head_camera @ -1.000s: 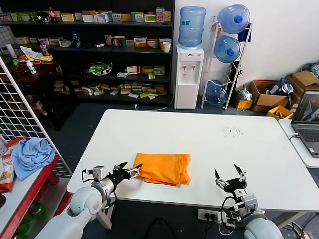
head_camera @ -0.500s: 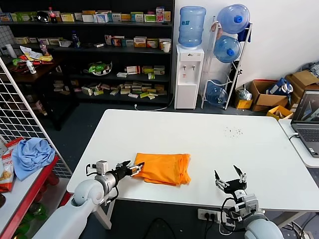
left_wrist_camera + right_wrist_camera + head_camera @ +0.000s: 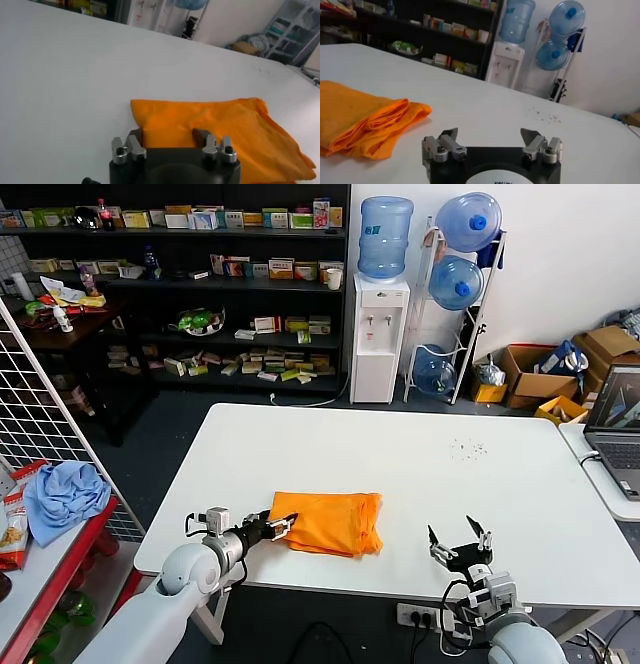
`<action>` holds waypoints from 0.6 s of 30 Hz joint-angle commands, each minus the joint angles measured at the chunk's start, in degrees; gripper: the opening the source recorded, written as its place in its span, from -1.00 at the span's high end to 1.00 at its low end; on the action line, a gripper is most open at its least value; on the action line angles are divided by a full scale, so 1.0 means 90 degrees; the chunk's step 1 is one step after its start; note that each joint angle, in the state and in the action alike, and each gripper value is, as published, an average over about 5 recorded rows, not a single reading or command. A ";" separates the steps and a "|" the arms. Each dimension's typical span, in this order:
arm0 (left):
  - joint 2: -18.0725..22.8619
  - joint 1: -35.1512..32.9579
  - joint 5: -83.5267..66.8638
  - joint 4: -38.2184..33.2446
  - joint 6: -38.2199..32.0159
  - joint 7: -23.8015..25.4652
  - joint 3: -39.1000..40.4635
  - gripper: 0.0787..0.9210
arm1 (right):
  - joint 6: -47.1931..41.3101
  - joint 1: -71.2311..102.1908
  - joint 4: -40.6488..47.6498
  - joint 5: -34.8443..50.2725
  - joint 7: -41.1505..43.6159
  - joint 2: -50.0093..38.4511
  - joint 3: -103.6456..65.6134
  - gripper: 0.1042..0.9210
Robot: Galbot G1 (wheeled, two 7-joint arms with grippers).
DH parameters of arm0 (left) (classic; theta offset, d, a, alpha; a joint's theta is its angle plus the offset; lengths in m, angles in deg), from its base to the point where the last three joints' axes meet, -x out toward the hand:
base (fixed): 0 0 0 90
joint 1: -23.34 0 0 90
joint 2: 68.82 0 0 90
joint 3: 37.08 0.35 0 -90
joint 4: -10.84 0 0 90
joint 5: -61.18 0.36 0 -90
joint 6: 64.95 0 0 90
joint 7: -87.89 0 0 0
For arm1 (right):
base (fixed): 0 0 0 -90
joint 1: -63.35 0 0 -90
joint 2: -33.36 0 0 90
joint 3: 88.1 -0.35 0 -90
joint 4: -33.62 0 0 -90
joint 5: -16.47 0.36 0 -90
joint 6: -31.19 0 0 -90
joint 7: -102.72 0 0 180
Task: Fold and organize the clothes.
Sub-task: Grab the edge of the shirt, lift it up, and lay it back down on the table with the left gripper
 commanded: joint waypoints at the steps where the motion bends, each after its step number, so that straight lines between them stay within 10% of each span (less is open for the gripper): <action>1: 0.0024 0.0001 0.0032 -0.0027 -0.0010 0.0004 0.0041 -0.30 | -0.0008 -0.0002 0.0016 -0.0018 -0.0006 0.0013 0.0019 -0.76; 18: -0.0545 -0.0426 0.0063 -0.0463 -0.0036 -0.0824 -0.0747 0.81 | -0.0037 -0.0221 0.0139 -0.0350 -0.0145 0.0130 0.0230 -0.76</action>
